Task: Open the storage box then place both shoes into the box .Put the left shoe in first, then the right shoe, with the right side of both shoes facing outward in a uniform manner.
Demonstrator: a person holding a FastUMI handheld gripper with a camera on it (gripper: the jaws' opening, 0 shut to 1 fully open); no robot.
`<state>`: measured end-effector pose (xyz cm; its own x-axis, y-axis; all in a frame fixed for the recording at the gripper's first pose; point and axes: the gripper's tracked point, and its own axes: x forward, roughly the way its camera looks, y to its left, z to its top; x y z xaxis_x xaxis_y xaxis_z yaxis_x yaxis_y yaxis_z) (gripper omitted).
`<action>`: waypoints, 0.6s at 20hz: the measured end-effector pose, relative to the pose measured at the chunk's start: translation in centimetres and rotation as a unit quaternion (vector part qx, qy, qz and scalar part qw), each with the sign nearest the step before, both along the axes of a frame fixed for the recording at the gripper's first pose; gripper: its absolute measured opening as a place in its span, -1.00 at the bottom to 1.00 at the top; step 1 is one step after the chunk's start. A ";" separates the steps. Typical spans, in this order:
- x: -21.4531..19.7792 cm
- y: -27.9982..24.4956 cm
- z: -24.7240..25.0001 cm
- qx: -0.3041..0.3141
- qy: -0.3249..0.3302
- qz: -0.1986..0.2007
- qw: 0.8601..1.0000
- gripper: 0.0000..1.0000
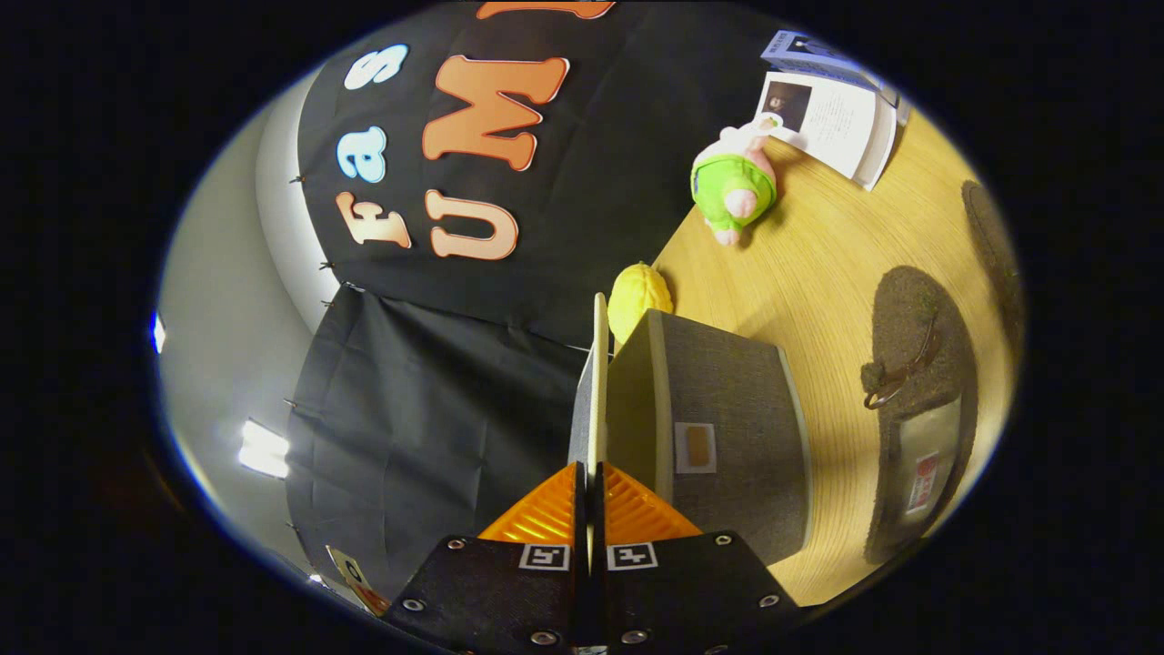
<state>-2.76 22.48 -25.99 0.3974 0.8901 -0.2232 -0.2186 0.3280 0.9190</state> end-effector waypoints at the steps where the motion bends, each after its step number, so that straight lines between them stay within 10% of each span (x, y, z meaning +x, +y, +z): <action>1: 0.0 0.2 0.9 -0.002 -0.009 -0.001 1.000 -0.98; 12: -2.1 6.9 7.4 -0.028 -0.091 0.014 0.995 -0.99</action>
<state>-4.89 29.34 -18.62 0.4104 0.8898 -0.1997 -0.3902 0.3693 0.8434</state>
